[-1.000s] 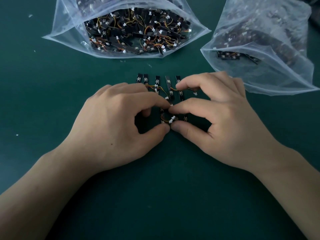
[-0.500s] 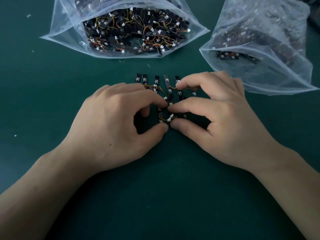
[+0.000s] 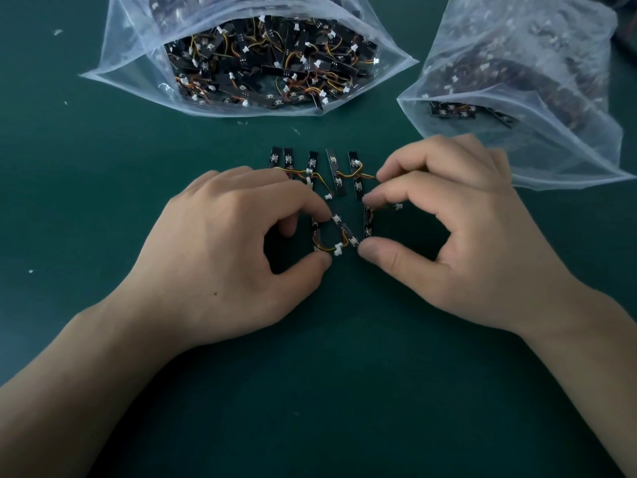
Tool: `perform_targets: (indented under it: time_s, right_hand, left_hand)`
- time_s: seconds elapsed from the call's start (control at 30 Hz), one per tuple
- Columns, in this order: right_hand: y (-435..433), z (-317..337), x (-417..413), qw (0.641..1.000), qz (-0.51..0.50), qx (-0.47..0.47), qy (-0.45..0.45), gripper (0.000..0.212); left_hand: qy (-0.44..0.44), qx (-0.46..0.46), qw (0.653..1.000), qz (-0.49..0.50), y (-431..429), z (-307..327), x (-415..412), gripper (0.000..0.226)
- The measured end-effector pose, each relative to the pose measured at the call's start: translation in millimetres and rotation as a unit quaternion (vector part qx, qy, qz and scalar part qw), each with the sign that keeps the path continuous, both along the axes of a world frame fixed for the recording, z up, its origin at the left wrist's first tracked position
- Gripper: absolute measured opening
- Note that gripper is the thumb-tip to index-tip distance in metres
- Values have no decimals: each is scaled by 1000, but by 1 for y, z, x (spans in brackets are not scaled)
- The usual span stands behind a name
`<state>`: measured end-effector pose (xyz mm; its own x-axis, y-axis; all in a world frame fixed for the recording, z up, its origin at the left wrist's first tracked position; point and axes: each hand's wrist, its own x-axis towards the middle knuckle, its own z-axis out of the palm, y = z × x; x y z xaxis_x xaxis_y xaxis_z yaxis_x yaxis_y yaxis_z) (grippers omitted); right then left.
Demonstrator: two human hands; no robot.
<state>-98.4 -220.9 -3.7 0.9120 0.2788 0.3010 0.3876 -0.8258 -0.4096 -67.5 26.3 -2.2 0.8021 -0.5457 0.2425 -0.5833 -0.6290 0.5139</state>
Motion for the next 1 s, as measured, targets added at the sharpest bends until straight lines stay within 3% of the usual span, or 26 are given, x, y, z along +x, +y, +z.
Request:
perform_targets:
  time_s: [0.47, 1.0]
  right_hand:
    - [1, 1, -1, 1000, -2, -17, -9, 41]
    - [7, -1, -3, 999, 22, -28, 0, 23]
  left_hand:
    - [-8, 11, 1000, -9, -1, 0, 0, 34]
    - [9, 22, 1000, -2, -1, 3, 1, 33]
